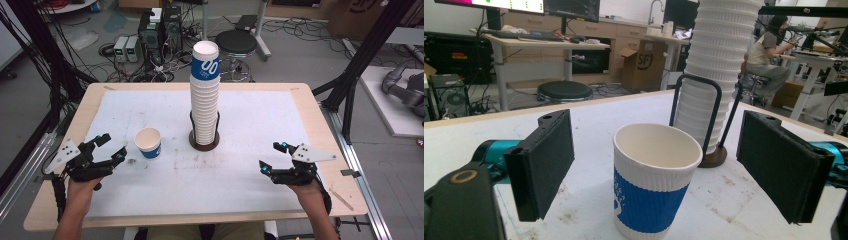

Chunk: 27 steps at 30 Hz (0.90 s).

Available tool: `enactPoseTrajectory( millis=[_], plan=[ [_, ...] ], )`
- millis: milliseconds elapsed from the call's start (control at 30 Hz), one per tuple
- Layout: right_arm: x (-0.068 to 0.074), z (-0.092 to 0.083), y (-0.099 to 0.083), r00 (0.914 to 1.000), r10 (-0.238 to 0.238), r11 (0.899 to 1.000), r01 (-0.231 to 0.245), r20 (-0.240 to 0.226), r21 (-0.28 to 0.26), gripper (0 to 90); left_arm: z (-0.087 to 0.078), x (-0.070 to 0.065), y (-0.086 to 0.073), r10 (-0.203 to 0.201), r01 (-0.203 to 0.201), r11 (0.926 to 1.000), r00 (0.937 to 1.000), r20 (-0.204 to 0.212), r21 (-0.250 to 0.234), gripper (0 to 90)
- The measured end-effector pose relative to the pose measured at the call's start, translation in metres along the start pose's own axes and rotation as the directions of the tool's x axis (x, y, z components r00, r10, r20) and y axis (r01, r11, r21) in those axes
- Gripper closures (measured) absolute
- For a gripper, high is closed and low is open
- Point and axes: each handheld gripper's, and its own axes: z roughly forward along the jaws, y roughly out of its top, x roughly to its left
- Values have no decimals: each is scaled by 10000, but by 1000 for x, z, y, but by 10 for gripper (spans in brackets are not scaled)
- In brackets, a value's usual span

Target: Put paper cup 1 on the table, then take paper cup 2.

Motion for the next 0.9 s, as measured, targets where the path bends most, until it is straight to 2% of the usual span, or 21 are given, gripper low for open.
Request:
enactPoseTrajectory(
  millis=[267,600,733,900],
  plan=[
    [2,2,3,9998,59,10000,-60,-179,-36,195,2,0,0,51,-51,10000,10000,-26,28,154],
    [4,7,12,9986,96,9998,-105,-520,-168,195,4,-5,-3,-95,93,9999,9998,151,114,154],
    [5,8,23,9974,9,9995,-31,-715,-301,195,5,-8,-2,-117,115,9999,9997,194,108,154],
    [6,14,44,9954,-91,9990,48,-952,-450,195,7,-12,-2,-58,50,9997,9994,343,223,154]
  ],
)
